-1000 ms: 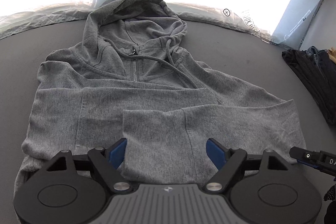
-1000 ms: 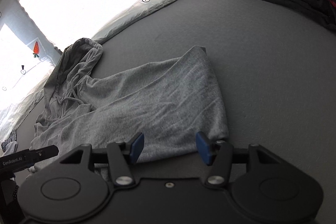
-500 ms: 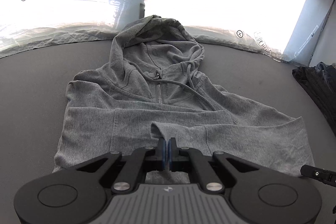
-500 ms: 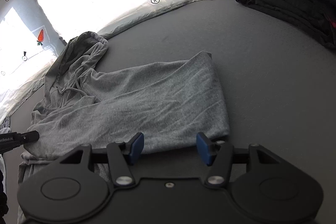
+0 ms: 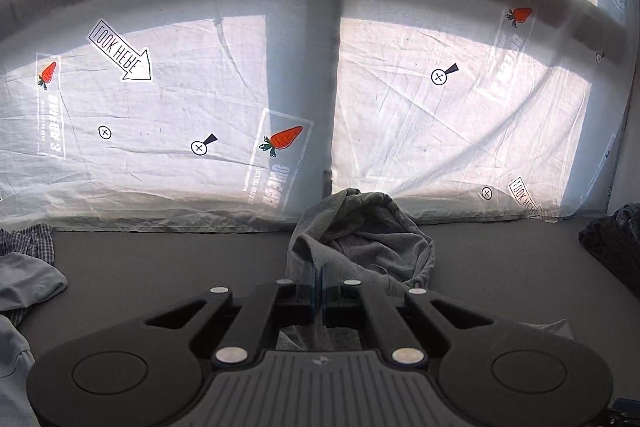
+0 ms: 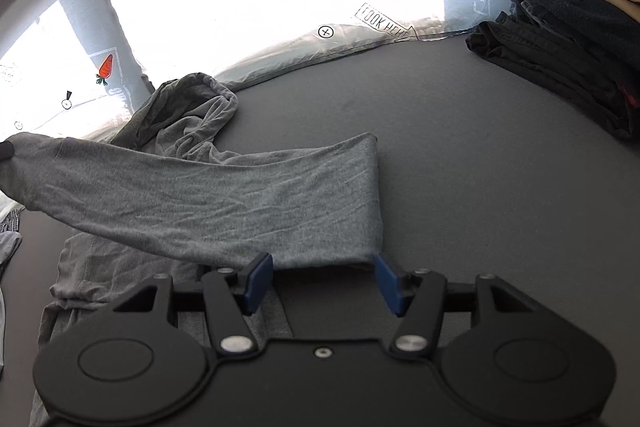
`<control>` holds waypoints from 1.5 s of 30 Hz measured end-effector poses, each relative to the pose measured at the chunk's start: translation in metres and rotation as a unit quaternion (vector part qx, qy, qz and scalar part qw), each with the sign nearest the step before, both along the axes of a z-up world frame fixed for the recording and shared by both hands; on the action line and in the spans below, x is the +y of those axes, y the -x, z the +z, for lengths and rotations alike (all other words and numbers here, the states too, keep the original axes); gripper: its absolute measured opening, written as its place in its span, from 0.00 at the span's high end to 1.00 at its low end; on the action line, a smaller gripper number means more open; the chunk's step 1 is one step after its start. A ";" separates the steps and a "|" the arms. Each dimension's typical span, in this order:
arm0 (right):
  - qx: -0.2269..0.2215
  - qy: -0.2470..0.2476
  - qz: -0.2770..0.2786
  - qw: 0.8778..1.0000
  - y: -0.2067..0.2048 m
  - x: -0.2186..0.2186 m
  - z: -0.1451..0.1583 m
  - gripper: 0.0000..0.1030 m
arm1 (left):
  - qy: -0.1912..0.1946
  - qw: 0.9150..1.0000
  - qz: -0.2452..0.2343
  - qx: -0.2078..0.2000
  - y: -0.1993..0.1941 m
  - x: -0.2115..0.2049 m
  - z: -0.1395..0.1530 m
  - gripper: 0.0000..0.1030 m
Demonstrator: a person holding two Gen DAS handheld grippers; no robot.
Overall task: Fold clothes
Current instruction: 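Lift the hem with the left gripper and fold it toward the hood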
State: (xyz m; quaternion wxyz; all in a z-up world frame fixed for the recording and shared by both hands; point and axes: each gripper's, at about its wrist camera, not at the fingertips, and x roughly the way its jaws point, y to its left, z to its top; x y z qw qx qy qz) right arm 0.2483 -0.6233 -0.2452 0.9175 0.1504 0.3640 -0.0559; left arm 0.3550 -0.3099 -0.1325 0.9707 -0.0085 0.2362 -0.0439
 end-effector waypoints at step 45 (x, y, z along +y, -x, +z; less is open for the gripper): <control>0.055 0.238 0.165 0.956 -0.081 0.086 -0.036 0.70 | 0.018 0.940 0.301 0.159 0.048 0.219 -0.112 0.98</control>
